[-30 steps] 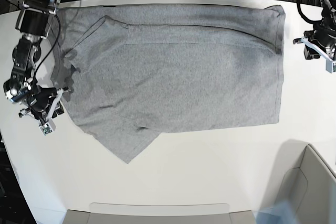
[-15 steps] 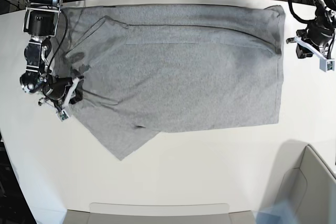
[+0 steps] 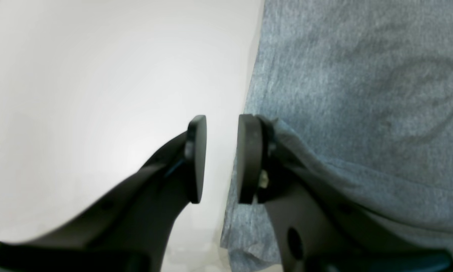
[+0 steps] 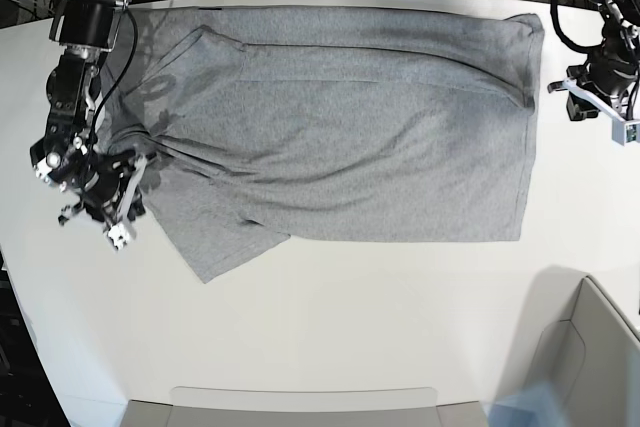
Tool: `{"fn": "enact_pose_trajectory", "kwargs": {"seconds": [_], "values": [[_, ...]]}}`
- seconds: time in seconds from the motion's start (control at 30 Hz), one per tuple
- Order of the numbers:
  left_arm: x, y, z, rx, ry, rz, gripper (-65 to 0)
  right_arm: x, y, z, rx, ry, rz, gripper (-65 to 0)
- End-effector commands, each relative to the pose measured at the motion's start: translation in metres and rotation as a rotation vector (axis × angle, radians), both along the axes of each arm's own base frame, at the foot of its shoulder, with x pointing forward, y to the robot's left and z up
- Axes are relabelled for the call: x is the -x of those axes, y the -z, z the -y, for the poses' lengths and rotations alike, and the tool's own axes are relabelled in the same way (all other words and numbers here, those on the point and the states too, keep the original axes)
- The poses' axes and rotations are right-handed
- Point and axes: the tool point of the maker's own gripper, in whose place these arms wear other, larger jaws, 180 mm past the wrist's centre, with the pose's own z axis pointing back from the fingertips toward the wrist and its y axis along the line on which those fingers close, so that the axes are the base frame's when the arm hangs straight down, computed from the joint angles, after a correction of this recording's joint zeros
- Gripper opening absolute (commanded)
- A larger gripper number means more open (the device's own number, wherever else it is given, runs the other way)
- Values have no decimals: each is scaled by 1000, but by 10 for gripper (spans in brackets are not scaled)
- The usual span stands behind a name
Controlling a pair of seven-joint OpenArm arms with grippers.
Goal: Fold the T-shirt properly
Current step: 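Move the right gripper to the hem corner and grasp it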
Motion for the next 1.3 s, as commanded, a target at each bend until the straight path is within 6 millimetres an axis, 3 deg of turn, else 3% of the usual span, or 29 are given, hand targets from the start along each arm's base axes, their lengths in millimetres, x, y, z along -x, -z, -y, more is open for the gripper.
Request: {"fn": "enact_pose_trajectory", "kwargs": {"seconds": [0.0, 0.2, 0.37, 0.6, 0.8, 1.1, 1.27], "values": [[-6, -11, -4, -23, 8, 33, -511, -15, -12, 4, 8, -4, 18, -562], [-7, -11, -3, -19, 9, 35, -511, -73, -9, 0, -115, 11, -30, -561], [-5, -7, 1, -1, 2, 37, -511, -91, 2, -2, -219, 29, -45, -561], [-3, 1, 11, 35, -7, 36, -511, -93, 16, -3, -278, 75, -51, -556], [-4, 1, 11, 36, -7, 40, -511, -93, 19, 5, -275, 113, -35, -449], [-4, 1, 12, 40, -7, 42, -511, -94, 25, -14, -234, 31, -18, -488], [-4, 1, 12, 40, -7, 42, -511, -95, 28, -11, -241, 55, -31, -488]]}}
